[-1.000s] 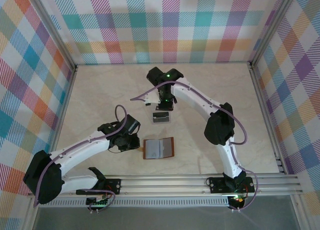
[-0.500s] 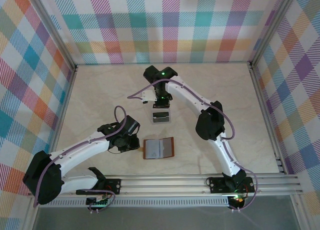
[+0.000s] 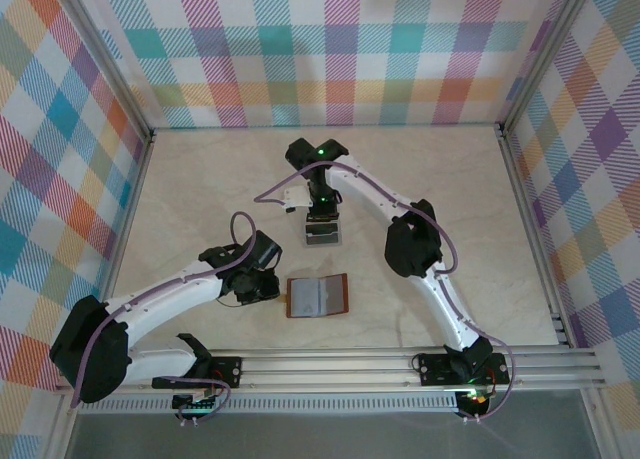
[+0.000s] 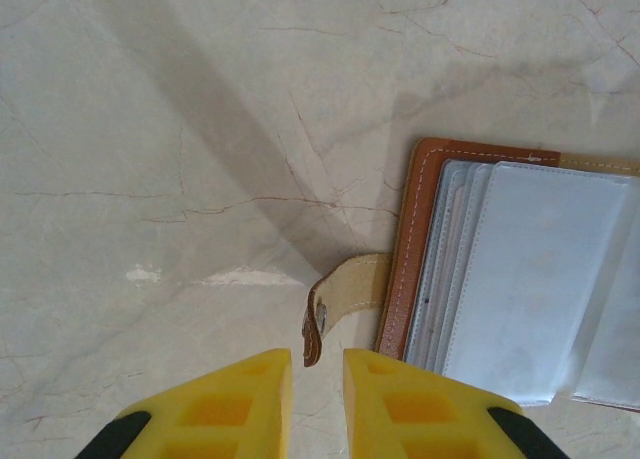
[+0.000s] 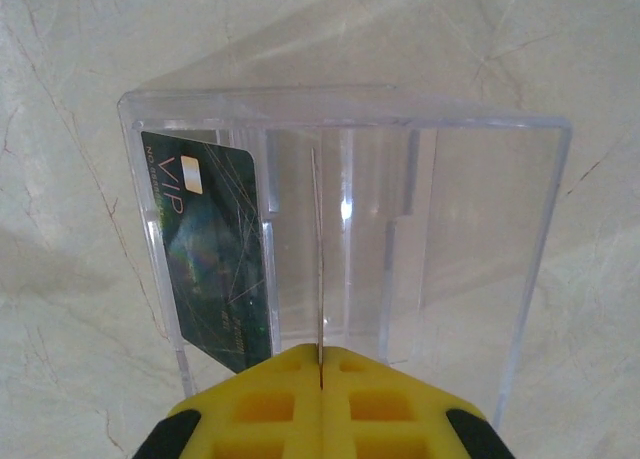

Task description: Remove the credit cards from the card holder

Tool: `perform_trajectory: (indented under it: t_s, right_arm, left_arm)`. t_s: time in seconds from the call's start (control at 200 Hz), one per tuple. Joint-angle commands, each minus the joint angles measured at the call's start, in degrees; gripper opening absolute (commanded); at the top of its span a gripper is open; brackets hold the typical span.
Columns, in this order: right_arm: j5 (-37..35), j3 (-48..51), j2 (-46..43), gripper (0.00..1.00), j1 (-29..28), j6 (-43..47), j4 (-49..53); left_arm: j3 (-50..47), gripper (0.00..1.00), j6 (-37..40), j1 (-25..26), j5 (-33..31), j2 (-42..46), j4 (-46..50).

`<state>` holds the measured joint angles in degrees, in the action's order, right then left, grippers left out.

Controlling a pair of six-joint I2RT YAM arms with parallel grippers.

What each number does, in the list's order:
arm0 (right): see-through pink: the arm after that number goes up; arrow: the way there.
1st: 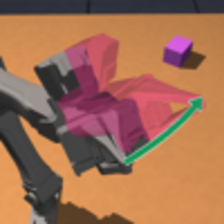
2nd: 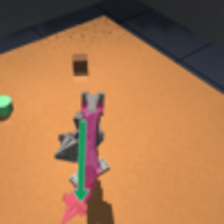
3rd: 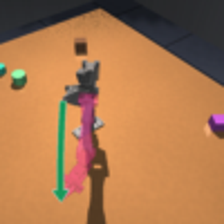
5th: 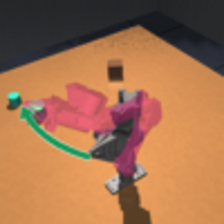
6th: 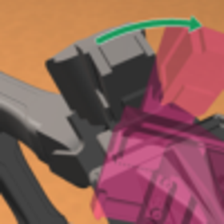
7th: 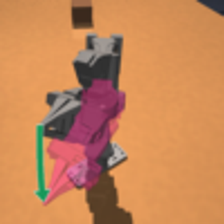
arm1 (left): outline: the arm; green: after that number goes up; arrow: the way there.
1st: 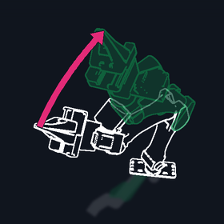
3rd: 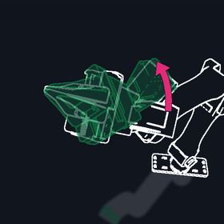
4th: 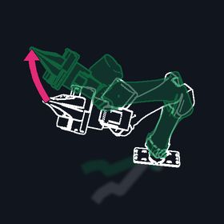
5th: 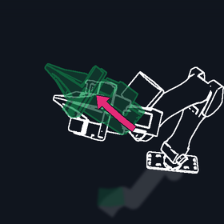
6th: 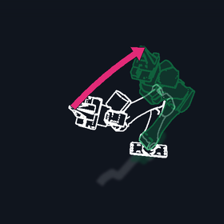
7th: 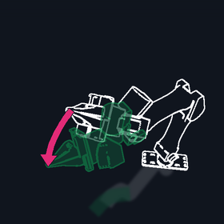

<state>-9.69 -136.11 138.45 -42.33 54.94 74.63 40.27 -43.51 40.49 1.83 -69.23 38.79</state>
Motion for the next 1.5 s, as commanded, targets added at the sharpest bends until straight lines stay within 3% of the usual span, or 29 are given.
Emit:
perform_trajectory:
  t_s: [0.0,0.76,1.035,1.495]
  right_arm:
    - [2.4,-1.9,1.4,0.02,0.4,0.8,0.5]
    - [0.7,-1.8,1.2,0.15,0.9,1.7,-3.2]
    - [-1.0,-1.8,0.1,0.16,1.1,1.5,-4.5]
    - [4.3,-1.8,1.6,0.11,1.4,0.5,-0.3]
  left_arm:
    - [-0.7,0.21,-0.3,0.5,-0.6,-0.3,0.2]
    - [-0.1,0.21,0.4,0.2,-2.2,-0.1,1.7]
    - [0.0,0.21,0.8,0.0,-2.0,-0.1,1.7]
    - [-0.1,0.21,0.8,0.1,-1.7,-0.4,1.5]
